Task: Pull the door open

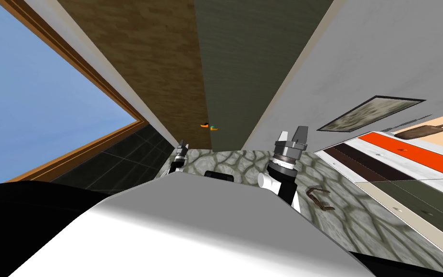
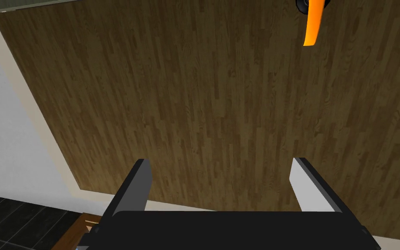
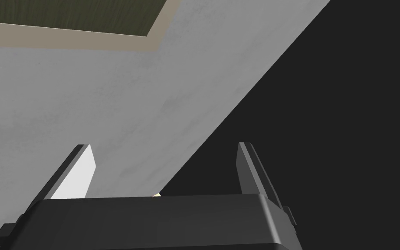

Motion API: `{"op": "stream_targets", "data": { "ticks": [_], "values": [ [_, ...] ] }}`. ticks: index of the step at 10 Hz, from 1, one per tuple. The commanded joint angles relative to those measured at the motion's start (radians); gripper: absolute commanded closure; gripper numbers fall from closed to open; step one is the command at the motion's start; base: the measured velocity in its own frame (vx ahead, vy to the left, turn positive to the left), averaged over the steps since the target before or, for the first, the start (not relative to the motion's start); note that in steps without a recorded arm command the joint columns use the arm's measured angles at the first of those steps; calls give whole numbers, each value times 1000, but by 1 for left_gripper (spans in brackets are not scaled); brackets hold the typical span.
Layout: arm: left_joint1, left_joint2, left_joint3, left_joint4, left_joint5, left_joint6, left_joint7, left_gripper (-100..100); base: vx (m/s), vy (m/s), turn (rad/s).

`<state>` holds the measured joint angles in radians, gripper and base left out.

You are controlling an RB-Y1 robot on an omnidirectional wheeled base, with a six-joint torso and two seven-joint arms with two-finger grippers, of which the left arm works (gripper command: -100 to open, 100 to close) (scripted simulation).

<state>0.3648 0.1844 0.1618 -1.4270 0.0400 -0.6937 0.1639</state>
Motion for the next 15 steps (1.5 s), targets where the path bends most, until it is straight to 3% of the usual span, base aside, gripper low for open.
{"op": "stream_targets", "data": {
  "ticks": [1,2,8,9,15],
  "values": [
    [-8,5,10,44,7,-9,3,-100,93,11,-111],
    [-8,5,10,44,7,-9,3,-100,66,7,-29],
    [-45,29,50,218,34,-51,18,-100,92,3,-102],
    [-45,29,50,218,34,-51,18,-100,68,20,-24],
    [-80,49,84,374,58,-88,32,-100,90,11,-92]
  ]
}}
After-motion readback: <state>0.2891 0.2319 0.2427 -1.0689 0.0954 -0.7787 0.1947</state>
